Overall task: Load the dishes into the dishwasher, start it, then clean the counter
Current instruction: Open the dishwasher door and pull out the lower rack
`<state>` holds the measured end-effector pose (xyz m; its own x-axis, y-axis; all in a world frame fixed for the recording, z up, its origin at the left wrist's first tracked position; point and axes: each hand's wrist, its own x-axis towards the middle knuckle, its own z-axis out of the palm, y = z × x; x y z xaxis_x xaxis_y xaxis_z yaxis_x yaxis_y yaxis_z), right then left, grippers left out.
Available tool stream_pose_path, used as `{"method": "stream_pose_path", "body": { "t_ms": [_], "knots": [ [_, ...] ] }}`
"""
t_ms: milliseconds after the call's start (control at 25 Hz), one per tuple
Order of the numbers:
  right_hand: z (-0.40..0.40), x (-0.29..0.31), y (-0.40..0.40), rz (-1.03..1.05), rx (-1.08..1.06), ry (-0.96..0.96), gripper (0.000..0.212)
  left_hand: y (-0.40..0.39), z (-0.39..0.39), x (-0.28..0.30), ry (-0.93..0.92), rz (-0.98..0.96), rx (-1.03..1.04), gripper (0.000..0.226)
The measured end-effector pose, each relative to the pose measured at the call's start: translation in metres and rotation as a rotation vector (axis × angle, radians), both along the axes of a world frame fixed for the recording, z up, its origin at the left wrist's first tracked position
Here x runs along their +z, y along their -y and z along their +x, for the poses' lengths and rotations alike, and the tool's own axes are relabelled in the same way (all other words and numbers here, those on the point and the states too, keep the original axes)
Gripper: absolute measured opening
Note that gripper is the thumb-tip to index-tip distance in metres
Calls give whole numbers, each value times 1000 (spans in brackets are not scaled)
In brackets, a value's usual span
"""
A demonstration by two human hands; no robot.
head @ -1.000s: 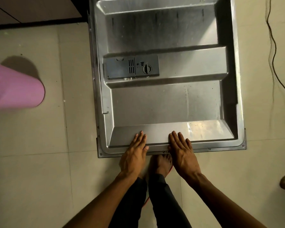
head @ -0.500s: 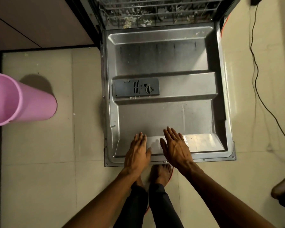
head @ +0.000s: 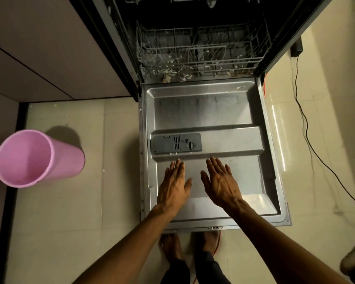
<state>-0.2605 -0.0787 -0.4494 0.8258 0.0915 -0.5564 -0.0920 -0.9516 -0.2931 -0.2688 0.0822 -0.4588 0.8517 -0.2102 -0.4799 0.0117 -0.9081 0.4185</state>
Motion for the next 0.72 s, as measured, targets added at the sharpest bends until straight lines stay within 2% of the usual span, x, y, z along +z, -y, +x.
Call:
{"method": "stream_pose_path", "body": {
  "t_ms": [280, 720],
  "knots": [
    [69, 12, 8, -9, 71, 61, 61, 10, 52, 10, 15, -3, 8, 66],
    [187, 22, 38, -10, 184, 114, 59, 48, 186, 29, 162, 37, 33, 67]
  ]
}}
